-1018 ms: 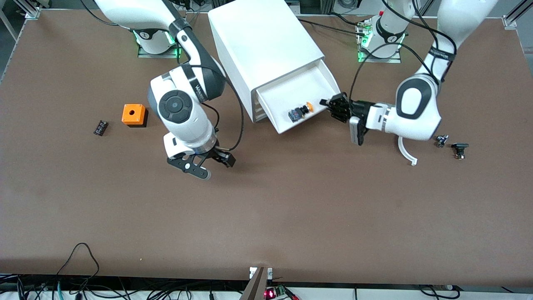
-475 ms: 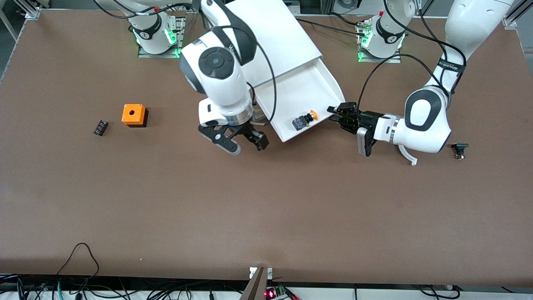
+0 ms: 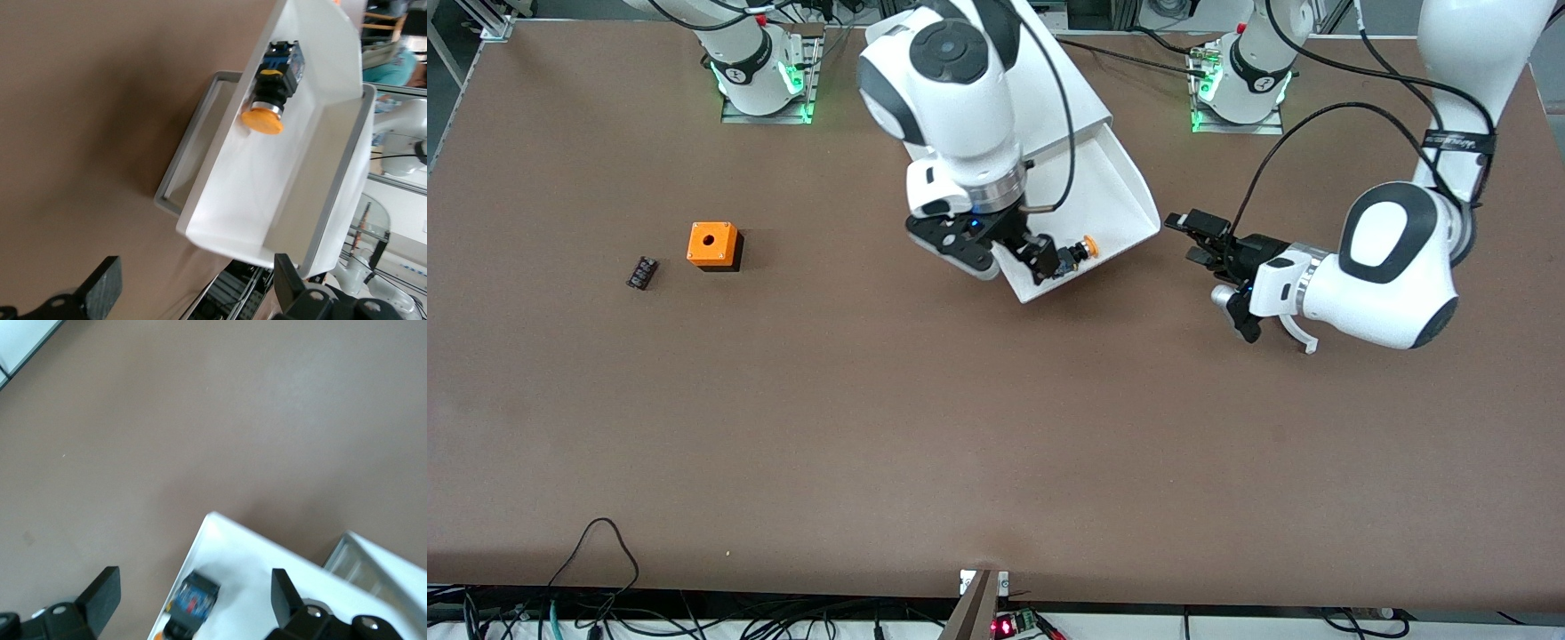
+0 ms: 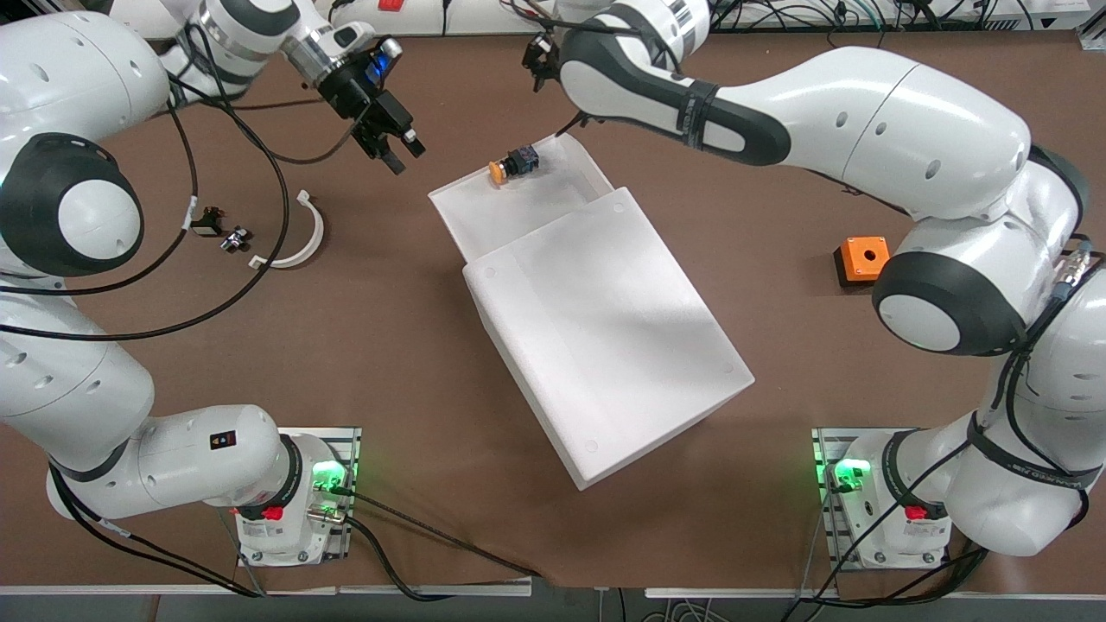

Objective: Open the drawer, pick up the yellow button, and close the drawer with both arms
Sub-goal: 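Grasp the yellow button with the right gripper while the left gripper releases, then lift the yellow button out with the right gripper while the left gripper withdraws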

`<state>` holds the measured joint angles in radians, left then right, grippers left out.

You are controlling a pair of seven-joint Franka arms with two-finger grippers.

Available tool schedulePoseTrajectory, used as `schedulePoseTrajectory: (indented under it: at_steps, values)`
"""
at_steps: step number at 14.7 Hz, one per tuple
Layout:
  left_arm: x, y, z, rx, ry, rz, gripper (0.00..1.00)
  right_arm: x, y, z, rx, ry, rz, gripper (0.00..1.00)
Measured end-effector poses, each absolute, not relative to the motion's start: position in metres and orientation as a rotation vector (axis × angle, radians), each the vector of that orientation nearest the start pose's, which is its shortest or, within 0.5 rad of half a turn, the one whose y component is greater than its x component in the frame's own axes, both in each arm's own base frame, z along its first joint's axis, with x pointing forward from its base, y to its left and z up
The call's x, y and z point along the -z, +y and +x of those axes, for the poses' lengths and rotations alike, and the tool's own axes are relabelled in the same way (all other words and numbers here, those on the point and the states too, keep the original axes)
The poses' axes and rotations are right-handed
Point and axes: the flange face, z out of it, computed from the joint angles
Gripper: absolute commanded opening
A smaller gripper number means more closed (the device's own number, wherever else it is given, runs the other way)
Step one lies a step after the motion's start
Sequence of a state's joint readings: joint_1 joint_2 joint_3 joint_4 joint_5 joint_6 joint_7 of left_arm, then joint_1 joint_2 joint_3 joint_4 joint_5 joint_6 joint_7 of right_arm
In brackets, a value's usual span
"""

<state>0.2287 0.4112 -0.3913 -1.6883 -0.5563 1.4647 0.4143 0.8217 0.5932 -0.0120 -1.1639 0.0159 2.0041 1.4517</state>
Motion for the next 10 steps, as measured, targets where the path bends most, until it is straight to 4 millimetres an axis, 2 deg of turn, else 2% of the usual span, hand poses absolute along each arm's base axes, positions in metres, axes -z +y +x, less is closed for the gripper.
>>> schedulePoseTrajectory:
  at_steps: [3, 6, 8, 10]
  values:
    - [-0.414, -0.122, 0.593, 0.657, -0.550, 2.456, 1.00, -0.465, 0.568, 0.504, 0.122, 1.015, -2.679, 1.00]
    - [-0.457, -0.120, 0.600, 0.617, -0.623, 2.723, 1.00, -0.446, 0.581, 0.500, 0.048, 1.129, -2.606, 1.00]
    - [-0.482, -0.118, 0.605, 0.562, -0.685, 2.892, 1.00, -0.435, 0.587, 0.497, 0.006, 1.178, -2.587, 1.00]
    - [-0.506, -0.110, 0.618, 0.442, -0.698, 2.985, 1.00, -0.424, 0.592, 0.493, -0.017, 1.198, -2.590, 1.00]
